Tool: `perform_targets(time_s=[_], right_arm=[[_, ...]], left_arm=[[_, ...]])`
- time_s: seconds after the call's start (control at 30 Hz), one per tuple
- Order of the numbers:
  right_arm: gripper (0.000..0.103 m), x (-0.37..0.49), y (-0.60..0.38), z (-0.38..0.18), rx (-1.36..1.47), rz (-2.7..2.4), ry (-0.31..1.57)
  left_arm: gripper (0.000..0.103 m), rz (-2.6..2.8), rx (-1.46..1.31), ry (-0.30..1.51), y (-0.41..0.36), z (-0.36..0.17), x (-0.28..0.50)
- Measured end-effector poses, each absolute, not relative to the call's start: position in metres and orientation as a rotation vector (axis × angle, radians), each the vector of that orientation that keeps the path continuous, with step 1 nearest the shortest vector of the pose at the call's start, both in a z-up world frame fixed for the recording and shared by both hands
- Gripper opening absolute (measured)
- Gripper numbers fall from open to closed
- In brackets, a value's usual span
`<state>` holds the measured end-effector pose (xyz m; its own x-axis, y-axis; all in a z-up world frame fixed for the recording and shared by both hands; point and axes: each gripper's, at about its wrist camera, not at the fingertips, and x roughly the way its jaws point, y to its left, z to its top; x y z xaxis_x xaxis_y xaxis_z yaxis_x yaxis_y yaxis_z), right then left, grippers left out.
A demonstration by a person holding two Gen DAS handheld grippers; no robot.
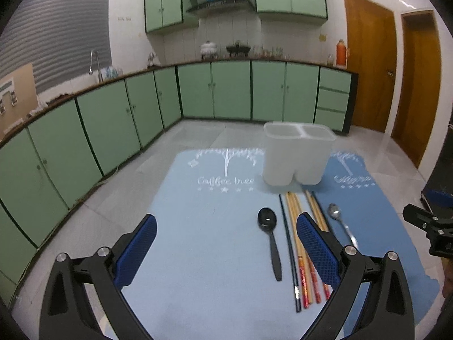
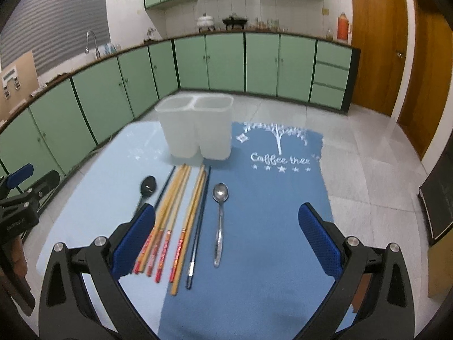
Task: Organize utensils
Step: 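Grasp the black spoon with the left tool while the right tool grasps the silver spoon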
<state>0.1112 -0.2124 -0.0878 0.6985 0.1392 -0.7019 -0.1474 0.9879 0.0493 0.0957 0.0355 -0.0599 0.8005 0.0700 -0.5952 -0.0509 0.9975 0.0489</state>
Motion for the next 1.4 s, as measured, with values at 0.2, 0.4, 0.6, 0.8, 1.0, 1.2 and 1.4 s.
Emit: perform_targets(time_s=[0.2,0.4,0.6,0.8,1.0,1.2,1.4], right_arm=[[0.079,0.158,-0.212,-0.123,0.020,0.205,0.909],[0.071,0.197,-0.197,-0.151,0.021,0.235,0.982],[0.059,0.224,-0.191,-0.178,0.009,0.229,1.052],[0.052,0.241,-0.193,-0.190,0.032,0.230,1.082],[0.044,0.249,-0.189,-0.199,0.022,0.233,1.099],[0.040,0.253,-0.186,-0.199,0.016,0.226,1.094],[0.029,0.250,-0.182,-0.200,-0.005,0.212,1.088]], left_arm=[[0.097,0.050,0.024,0.767,0.032,-0.100,0.147],[0.091,0.032,0.038,0.863,0.015,-0.134,0.187],[0.091,0.010,0.043,0.918,0.001,-0.156,0.216],[0.090,0.008,0.027,0.953,-0.007,-0.172,0.241],[0.087,0.012,0.025,0.976,-0.008,-0.182,0.250],[0.087,0.004,-0.001,1.019,-0.006,-0.192,0.255],[0.075,-0.005,-0.026,1.027,-0.003,-0.192,0.255]])
